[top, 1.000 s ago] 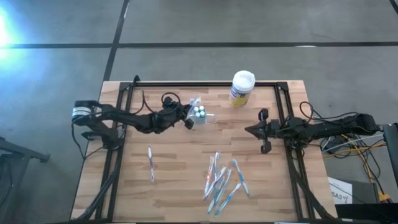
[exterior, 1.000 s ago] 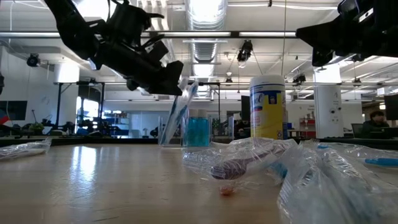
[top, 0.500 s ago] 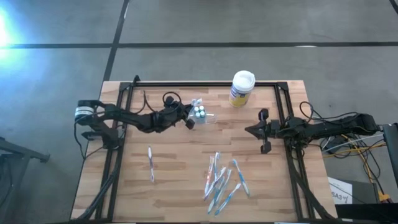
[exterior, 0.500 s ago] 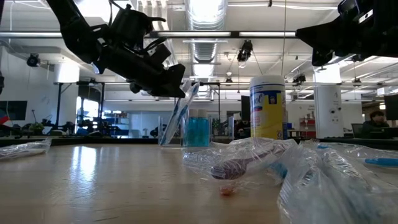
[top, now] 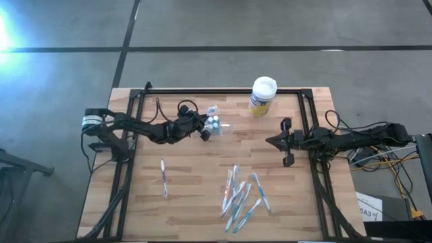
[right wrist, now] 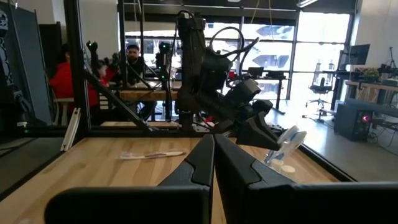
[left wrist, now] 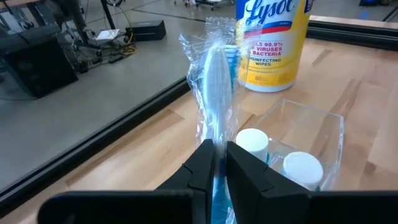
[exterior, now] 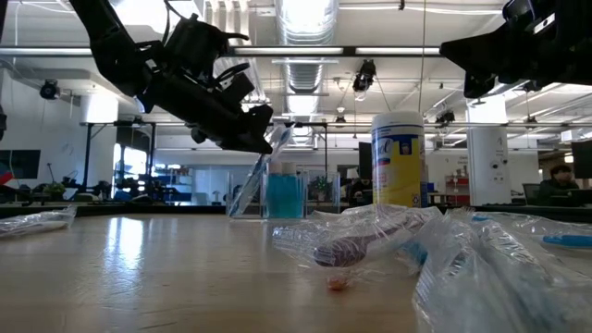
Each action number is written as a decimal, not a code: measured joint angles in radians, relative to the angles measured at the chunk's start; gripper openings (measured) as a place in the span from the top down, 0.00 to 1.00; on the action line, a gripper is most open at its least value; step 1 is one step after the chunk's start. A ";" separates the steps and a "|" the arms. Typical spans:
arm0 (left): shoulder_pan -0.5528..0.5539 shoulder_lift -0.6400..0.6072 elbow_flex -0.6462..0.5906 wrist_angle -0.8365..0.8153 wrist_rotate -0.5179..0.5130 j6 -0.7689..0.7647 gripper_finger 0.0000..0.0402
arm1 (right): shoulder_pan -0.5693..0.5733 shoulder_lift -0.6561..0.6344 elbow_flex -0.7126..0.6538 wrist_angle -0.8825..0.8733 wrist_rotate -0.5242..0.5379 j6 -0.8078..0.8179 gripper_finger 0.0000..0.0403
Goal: Pick & Place toothbrushing station
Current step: Put the blue toothbrush into the transparent organizer
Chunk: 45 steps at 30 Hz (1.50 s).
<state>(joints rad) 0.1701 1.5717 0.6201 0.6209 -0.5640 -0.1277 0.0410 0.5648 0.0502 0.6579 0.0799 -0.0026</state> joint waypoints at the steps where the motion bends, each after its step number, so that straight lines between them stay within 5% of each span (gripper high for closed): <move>1: 0.000 -0.001 0.000 0.000 0.000 0.003 0.91 | 0.000 0.000 0.000 0.000 0.000 0.000 0.98; 10: 0.000 -0.002 0.002 0.008 0.000 0.003 0.85 | 0.000 0.000 0.000 -0.003 0.000 0.003 0.98; 19: -0.010 -0.055 0.013 -0.005 0.000 0.047 0.66 | 0.000 0.000 0.000 -0.003 0.000 -0.001 0.98; 32: -0.167 -0.493 0.013 -0.306 0.047 0.163 0.59 | 0.000 0.000 0.000 -0.018 0.000 0.000 0.98; 41: -0.442 -0.722 0.010 -0.575 0.090 0.174 0.75 | 0.000 0.000 0.000 -0.019 0.000 0.003 0.98; 45: -0.544 -0.743 -0.066 -0.420 -0.127 0.242 0.93 | 0.000 0.000 0.000 -0.019 0.000 0.013 0.98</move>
<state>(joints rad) -0.3743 0.8286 0.5536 0.2004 -0.6915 0.1145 0.0410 0.5648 0.0502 0.6391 0.0795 0.0104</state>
